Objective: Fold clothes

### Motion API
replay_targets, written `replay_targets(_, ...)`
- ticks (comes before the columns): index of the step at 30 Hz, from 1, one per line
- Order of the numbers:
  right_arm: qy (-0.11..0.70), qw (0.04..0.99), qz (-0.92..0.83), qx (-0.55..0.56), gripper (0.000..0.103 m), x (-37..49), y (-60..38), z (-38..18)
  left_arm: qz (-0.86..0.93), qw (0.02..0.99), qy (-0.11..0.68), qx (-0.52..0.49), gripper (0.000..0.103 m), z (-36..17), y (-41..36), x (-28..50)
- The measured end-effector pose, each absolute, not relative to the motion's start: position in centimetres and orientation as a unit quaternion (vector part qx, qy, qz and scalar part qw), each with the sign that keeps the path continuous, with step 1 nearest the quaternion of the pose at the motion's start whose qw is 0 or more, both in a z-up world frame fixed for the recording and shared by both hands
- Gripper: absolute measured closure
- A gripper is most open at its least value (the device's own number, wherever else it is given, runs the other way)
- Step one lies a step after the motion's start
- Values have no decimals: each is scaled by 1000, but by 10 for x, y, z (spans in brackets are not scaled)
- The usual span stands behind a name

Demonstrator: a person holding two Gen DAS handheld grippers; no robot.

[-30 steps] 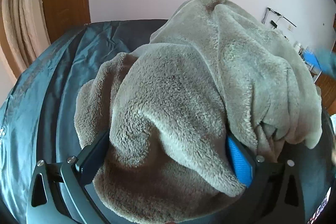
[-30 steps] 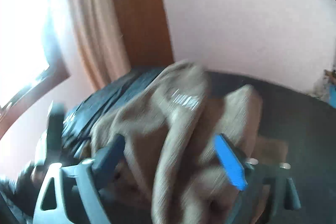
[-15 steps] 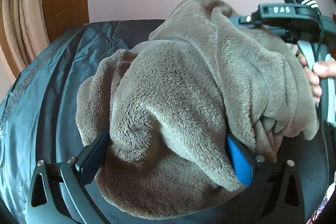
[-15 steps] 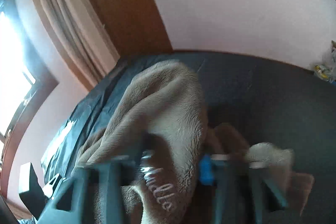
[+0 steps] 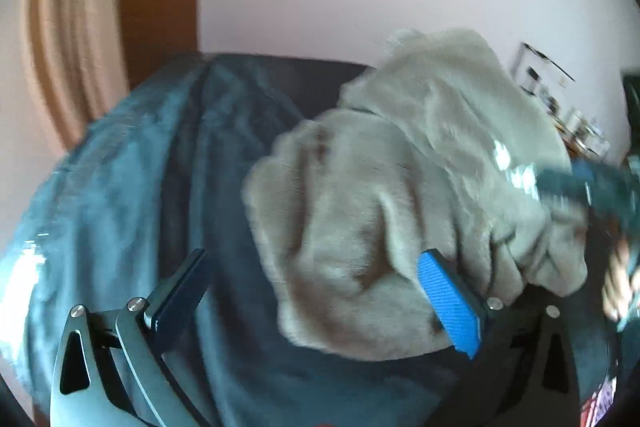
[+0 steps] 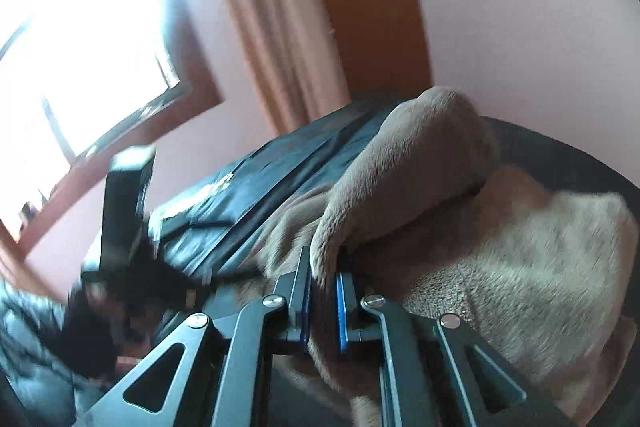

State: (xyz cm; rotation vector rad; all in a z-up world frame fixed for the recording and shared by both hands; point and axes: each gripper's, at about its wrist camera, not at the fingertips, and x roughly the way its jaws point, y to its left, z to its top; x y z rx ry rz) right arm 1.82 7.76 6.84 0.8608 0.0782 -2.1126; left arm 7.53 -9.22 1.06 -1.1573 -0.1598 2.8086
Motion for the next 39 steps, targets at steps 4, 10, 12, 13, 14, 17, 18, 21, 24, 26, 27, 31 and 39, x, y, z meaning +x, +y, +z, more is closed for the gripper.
replay_targets(4, 31, 417, -837, 353, 92, 21, 67, 47, 929, 26, -64, -364, 0, 24, -110, 83)
replay_targets(10, -8, 406, -835, 371, 92, 31, 99, 31, 938, 47, -73, -336, 0, 51, -104, 81)
replay_targets(12, -6, 404, -835, 372, 92, 37, 100, 28, 943, 69, -65, -320, 0, 63, -93, 78)
replay_targets(13, -5, 404, -836, 373, 92, 39, 97, 24, 945, 77, -60, -313, 0, 68, -87, 75)
replay_targets(14, -6, 403, -836, 373, 92, 38, 88, 17, 947, 84, -55, -307, 0, 73, -80, 72)
replay_targets(17, -8, 400, -837, 372, 92, 36, 74, 6, 946, 103, -44, -306, 0, 81, -62, 58)
replay_targets(18, -11, 399, -838, 372, 92, 37, 73, 4, 944, 109, -43, -309, 0, 81, -57, 54)
replay_targets(21, -15, 397, -840, 370, 92, 39, 75, -2, 938, 125, -40, -320, 0, 79, -43, 40)
replay_targets(24, -10, 395, -842, 367, 92, 43, 82, -3, 929, 122, -46, -347, 0, 61, -37, 31)
replay_targets(26, -3, 393, -843, 367, 92, 43, 85, -1, 918, 120, -51, -375, 0, 43, -34, 23)
replay_targets(27, 1, 392, -843, 368, 92, 43, 86, 1, 912, 120, -54, -389, 0, 34, -34, 19)
replay_targets(31, 18, 383, -846, 371, 92, 46, 101, 18, 900, 131, -83, -408, 1, 9, -37, 12)
replay_targets(39, -7, 316, -896, 313, 92, 29, 143, 87, 905, 148, -91, -387, 1, -4, -39, 27)
